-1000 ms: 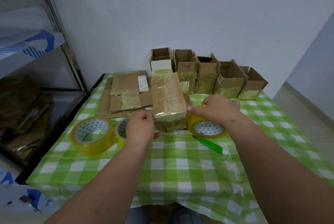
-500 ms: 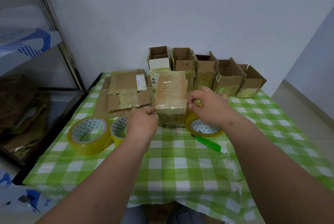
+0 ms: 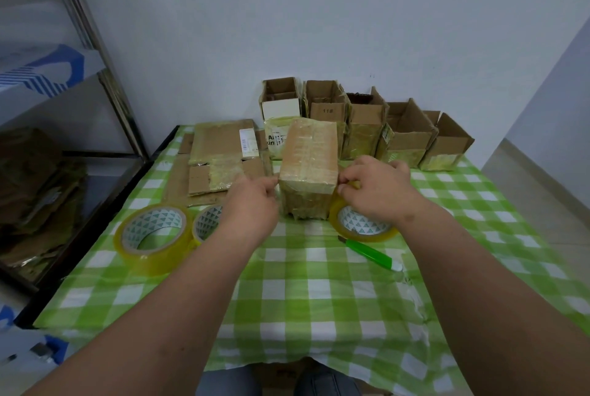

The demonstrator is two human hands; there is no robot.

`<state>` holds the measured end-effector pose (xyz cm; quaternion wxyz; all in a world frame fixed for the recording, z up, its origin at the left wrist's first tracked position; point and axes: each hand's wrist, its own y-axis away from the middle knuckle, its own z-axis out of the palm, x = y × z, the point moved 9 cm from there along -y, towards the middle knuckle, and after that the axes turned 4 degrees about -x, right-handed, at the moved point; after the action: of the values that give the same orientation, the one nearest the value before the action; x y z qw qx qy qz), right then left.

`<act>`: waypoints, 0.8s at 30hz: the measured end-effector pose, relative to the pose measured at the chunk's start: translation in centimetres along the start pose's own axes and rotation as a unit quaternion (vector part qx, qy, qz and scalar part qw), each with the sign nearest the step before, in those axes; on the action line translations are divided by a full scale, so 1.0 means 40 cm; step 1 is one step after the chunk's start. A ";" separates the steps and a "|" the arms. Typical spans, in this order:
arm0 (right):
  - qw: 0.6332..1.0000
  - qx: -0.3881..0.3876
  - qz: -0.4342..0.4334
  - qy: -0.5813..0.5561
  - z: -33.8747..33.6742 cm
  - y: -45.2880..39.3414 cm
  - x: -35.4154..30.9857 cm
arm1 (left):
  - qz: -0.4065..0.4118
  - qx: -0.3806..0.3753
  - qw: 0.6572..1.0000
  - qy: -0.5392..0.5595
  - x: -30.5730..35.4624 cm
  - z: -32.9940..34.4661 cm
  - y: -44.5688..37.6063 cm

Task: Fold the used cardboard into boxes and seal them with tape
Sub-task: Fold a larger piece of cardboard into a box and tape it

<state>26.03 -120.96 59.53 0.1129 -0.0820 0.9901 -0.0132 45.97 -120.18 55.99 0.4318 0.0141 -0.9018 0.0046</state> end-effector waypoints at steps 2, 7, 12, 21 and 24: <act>1.000 -0.008 0.009 0.005 0.004 -0.001 0.010 | 0.007 -0.002 1.000 0.020 0.000 -0.008 -0.017; 1.000 -0.001 0.011 0.011 0.004 -0.005 0.017 | 0.029 -0.034 0.998 0.050 0.006 0.000 -0.035; 1.000 0.022 -0.004 0.020 0.005 -0.010 0.014 | 0.045 0.001 0.999 0.024 0.001 -0.005 -0.043; 0.996 0.067 -0.027 0.049 0.001 -0.005 0.015 | 0.122 0.038 0.991 -0.027 0.054 -0.009 -0.034; 0.997 0.066 -0.030 0.030 -0.001 -0.005 0.021 | 0.188 0.048 0.980 -0.049 0.078 -0.001 -0.024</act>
<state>25.25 -121.30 59.40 0.0874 -0.1032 0.9872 -0.0840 44.08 -121.19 58.44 0.3772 -0.1351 -0.9072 0.1278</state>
